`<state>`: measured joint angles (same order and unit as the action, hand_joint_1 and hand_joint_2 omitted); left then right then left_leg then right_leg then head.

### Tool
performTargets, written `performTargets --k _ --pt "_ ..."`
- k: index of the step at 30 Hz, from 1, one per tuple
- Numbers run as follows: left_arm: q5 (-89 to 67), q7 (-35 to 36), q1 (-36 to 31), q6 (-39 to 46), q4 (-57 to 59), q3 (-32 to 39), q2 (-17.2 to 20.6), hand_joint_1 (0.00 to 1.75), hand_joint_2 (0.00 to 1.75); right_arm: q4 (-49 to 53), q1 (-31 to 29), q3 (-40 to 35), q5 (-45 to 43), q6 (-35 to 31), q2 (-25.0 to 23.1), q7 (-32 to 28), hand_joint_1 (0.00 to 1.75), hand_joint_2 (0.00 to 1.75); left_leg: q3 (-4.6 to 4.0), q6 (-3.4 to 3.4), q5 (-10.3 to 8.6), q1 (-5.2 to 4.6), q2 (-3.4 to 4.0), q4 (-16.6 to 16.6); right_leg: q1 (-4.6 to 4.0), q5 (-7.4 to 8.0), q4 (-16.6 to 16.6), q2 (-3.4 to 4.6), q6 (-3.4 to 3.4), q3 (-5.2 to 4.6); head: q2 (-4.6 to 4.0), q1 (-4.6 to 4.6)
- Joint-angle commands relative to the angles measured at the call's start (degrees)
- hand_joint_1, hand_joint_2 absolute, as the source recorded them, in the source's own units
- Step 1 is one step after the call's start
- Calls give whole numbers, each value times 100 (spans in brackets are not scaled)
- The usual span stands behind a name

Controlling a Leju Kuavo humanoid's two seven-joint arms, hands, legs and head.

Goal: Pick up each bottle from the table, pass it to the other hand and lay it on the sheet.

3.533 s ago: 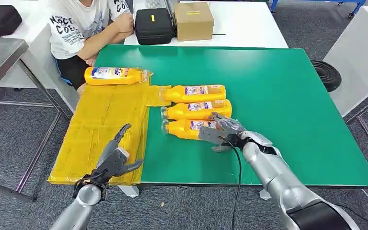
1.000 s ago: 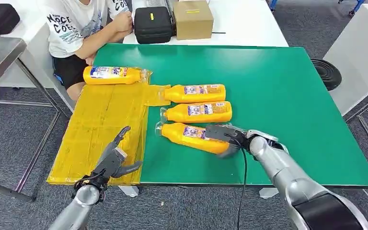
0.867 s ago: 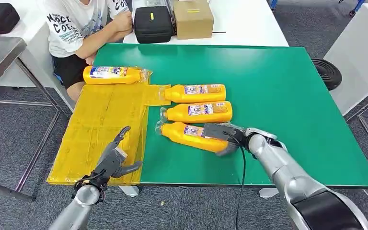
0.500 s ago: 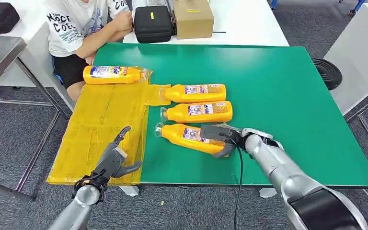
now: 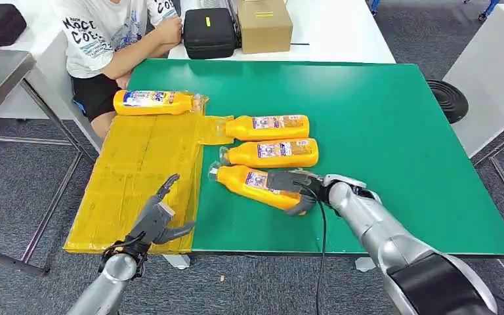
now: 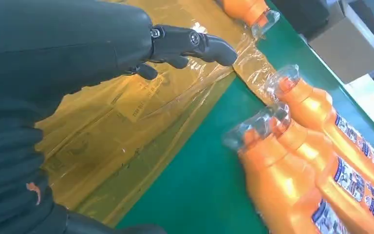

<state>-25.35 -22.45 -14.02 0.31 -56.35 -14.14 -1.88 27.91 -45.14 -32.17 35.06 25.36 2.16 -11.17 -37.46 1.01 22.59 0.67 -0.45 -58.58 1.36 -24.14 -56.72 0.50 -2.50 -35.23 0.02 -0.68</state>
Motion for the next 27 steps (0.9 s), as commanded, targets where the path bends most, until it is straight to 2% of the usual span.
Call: performTargets --k 1,12,17,18,20,22,23,25,27 --pt "9 37 -219 -35 384 -52 9 0 175 -491 -199 -197 -24 -8 -75 24 175 175 20 -1 5 3 -3 3 -6 -6 6 -11 14 25 0 0" --pt "13 36 -200 -43 384 -55 60 0 175 -420 -168 -155 -120 -65 -53 -65 175 175 14 -2 3 1 -2 3 -4 -5 4 -8 11 17 0 0" --pt "262 -36 -21 53 279 181 67 0 175 125 119 203 -547 -529 -17 -659 175 175 19 -1 5 2 -1 4 -5 -5 6 -8 13 23 0 0" --pt "440 -79 89 55 167 317 42 0 175 576 362 317 -699 -751 -18 -955 175 175 31 -2 9 4 3 6 -8 -8 11 -6 18 35 0 2" --pt "780 -201 231 -45 23 502 -7 0 175 1331 857 488 -878 -1019 2 -1173 175 175 31 -3 13 4 12 8 -8 -8 13 4 17 33 0 2" --pt "1141 -309 425 -196 -217 654 -36 0 175 2583 1704 703 -938 -1464 49 -1440 175 175 12 -2 7 4 2 7 -6 -4 11 -1 10 18 0 2" --pt "1241 -321 522 -249 -366 685 -29 0 175 3052 2042 754 -886 -1607 21 -1470 175 175 33 -4 14 9 0 15 -13 -11 23 -5 15 42 0 -2" --pt "1596 -325 569 -435 -465 808 -102 0 175 3598 2483 1022 -996 -1745 -164 -1747 175 175 35 -5 19 12 -5 12 -16 -18 20 -12 19 44 0 4" --pt "1664 -296 564 -454 -500 811 -120 0 175 3831 2668 1074 -956 -1822 -252 -1752 175 175 33 -7 24 10 -6 8 -13 -30 12 -11 14 39 0 -4"
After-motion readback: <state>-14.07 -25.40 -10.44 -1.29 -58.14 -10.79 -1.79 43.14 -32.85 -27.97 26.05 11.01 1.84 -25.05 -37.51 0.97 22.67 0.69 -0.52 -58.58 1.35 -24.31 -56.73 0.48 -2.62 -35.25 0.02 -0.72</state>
